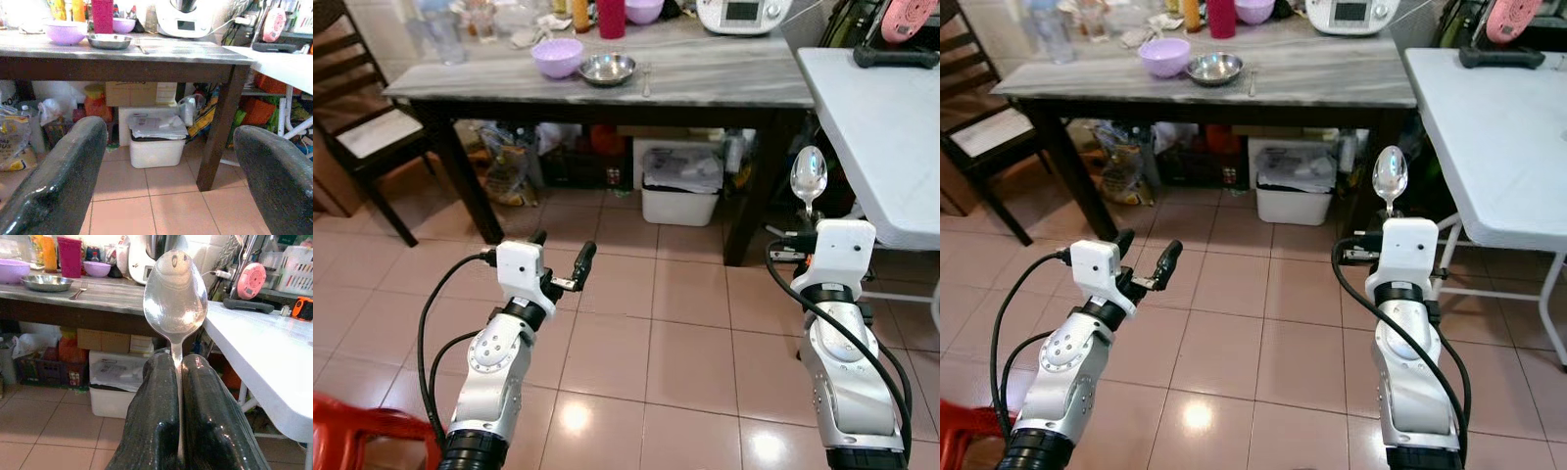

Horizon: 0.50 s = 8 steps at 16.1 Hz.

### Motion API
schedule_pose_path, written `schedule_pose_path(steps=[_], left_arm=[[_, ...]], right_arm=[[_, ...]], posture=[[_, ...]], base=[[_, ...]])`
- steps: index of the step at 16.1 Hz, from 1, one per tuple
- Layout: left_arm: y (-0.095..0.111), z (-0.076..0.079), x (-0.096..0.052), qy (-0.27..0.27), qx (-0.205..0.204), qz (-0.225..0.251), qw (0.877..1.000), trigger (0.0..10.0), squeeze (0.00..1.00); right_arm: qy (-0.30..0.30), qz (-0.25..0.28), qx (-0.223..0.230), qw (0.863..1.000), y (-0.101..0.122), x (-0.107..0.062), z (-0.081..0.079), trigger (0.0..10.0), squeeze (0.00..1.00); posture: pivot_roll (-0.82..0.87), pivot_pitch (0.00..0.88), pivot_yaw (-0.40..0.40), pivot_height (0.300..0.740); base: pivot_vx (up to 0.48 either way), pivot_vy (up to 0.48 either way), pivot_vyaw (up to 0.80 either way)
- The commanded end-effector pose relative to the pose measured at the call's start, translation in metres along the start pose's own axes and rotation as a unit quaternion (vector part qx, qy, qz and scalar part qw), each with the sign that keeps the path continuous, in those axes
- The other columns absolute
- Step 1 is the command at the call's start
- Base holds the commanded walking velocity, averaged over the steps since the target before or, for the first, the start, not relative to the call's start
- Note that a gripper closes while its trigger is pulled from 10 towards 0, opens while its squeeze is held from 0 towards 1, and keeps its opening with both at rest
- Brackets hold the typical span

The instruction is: Setting the table

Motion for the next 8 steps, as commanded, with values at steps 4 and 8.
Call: schedule_pose_path(steps=[4,8], left_arm=[[0.0015,0.0019,-0.0012,-0.008,-0.002,-0.001,1.0,10.0,0.0],[0.0012,0.0037,-0.0008,-0.013,-0.004,-0.002,1.0,10.0,0.0]], right_arm=[[0.003,0.007,0.001,1.0,0.0027,0.0002,-0.0007,10.0,0.0],[0.003,0.008,0.0,1.0,0.0029,0.0002,-0.0006,10.0,0.0]], posture=[[-0.23,0.093,0.062,0.74],[-0.24,0.095,0.063,0.74]], base=[[0.463,0.0,0.0],[0.48,0.0,0.0]])
Point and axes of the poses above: a point about 5 cm out from each wrist's last joint towards the gripper, its own x axis pointing out of the wrist towards the gripper, its own y axis along the axis of the wrist's last joint, z = x × y, the point moved 2 cm from there along x, pointing out of the wrist towards the gripper, and after that the axes turned 11 degrees about -x, right-handed, at the moved point
